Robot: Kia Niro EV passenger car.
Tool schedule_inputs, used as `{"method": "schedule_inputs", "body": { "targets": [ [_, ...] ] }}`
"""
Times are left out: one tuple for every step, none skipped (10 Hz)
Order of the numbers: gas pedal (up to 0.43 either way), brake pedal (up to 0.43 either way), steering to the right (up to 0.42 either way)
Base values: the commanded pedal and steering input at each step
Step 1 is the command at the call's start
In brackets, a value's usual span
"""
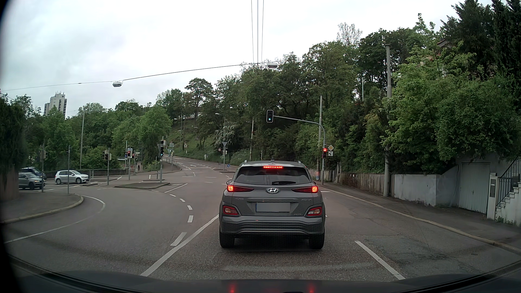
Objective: Follow the waypoints while adhering to traffic rules and regulations
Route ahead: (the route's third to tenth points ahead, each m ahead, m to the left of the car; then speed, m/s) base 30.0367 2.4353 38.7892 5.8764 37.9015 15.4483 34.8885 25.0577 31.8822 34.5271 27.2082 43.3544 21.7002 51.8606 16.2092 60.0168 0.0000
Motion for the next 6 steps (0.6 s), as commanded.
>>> {"method": "schedule_inputs", "body": {
  "targets": [
    [0.000, 0.183, -0.008],
    [0.000, 0.159, -0.008],
    [0.000, 0.152, -0.008],
    [0.000, 0.140, -0.008],
    [0.000, 0.134, -0.008],
    [0.000, 0.085, -0.008]
  ]
}}
